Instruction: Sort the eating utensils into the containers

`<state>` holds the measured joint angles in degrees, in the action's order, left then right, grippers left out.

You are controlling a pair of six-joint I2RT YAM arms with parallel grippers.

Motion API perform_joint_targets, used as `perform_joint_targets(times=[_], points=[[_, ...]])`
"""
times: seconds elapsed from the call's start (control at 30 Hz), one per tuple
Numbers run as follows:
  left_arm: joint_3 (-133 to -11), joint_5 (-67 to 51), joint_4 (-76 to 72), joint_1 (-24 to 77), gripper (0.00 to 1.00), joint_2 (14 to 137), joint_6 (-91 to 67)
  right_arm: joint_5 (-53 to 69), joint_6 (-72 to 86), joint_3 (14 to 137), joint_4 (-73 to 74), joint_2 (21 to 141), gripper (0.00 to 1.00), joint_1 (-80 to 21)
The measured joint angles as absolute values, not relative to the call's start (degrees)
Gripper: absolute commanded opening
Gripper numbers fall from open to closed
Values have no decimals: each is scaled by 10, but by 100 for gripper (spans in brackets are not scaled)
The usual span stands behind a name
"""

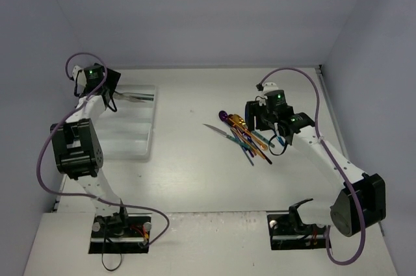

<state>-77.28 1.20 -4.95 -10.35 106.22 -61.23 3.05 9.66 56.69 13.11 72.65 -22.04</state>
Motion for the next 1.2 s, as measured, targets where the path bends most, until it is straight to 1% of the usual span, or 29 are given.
perform_joint_targets(times=[0.07,0.2,0.27,0.4,0.5,0.67,0.8,1.03,1.2], points=[[-768,8,-21,-99,79,1035,-590,25,105,569,132,747,46,-220],[-753,-6,47,-60,79,967,-520,19,122,580,131,799,24,-220],[-741,-15,82,-18,79,925,-479,18,131,583,130,827,19,-220],[-701,-31,128,91,79,841,-420,16,145,585,130,879,18,-220],[-655,-46,147,169,79,790,-399,11,151,579,128,898,18,-220],[-617,-53,195,245,79,764,-379,-3,152,556,125,899,18,-220],[-611,-56,211,262,79,768,-374,-2,152,549,122,902,17,-217],[-611,-59,213,269,79,781,-365,-2,152,549,113,935,14,-217],[-613,-60,213,270,79,782,-364,-2,152,549,106,945,14,-217]])
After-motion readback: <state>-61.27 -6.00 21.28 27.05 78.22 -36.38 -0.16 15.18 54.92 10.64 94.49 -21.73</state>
